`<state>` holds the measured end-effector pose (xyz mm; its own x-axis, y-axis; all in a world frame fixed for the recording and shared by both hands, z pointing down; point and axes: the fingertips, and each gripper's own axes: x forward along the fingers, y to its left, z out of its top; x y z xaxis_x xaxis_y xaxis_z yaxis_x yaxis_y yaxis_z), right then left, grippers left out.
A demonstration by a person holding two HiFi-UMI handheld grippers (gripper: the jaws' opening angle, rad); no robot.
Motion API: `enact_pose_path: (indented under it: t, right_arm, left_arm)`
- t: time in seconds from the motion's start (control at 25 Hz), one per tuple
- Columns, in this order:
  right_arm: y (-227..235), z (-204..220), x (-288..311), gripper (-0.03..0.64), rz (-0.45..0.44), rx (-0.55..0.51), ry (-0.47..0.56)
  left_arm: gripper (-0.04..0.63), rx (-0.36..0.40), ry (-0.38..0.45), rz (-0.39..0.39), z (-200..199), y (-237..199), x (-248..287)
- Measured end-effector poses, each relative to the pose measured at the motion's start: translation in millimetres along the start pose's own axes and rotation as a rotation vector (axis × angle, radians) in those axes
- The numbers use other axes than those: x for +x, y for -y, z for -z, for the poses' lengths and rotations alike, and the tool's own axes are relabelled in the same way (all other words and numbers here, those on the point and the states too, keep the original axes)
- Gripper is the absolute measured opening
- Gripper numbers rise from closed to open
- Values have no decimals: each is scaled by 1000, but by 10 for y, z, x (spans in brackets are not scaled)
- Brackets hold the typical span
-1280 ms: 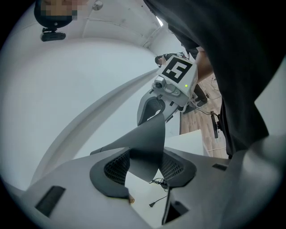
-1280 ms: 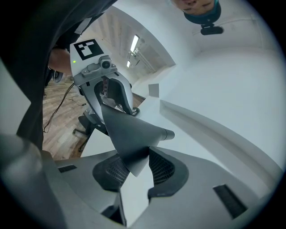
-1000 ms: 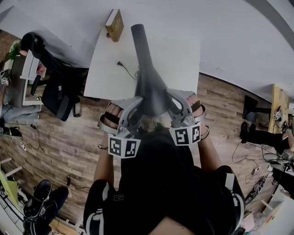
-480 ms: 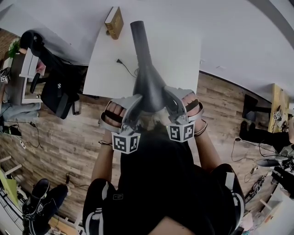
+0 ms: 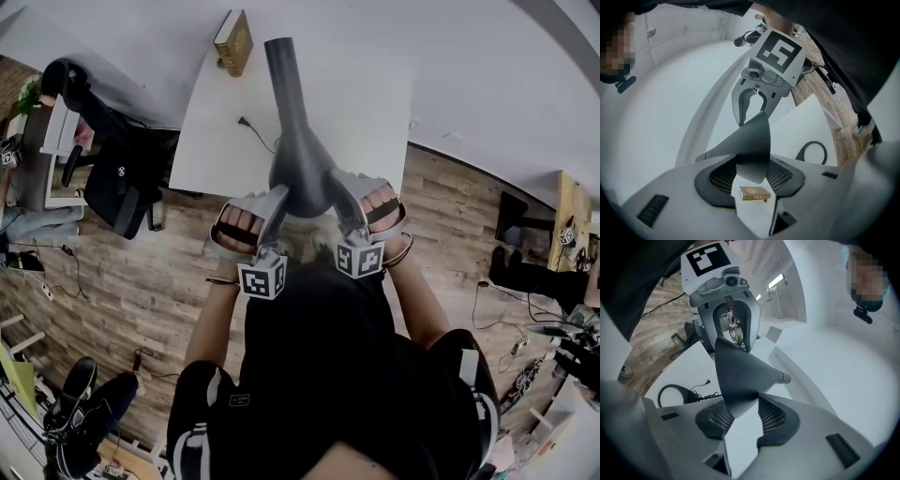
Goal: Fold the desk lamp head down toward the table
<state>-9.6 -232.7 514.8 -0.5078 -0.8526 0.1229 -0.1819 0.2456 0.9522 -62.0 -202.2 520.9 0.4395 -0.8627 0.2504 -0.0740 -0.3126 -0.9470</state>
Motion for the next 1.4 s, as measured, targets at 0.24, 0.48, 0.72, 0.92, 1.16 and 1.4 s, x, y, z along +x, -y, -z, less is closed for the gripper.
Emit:
enact_pose_path:
  t: [0.24,0.48,0.72,0.92,1.16,1.4]
  right_arm:
    - [-149,94,81,162,21,-41,-16]
    - [-249,143,175,172,43,-72,-31]
    - [-307,194,224,186,59,-92,-49]
    - [-397,262,321,196,78,-109,-64]
    - [-467,282,427,207,79,-117,-70]
    - [-498,292,443,216,82,-111,-71]
  left_arm:
    - [178,58,-32,-73,71,135,124]
    - [179,83,-61,-110,150,210,214]
    - [181,93,-71,-144,180,258,284]
    - [193,92,-90,-141,239,333,387]
    - [199,93,-93,-152,346,418,459]
    - [204,83,-87,-160,358,442,479]
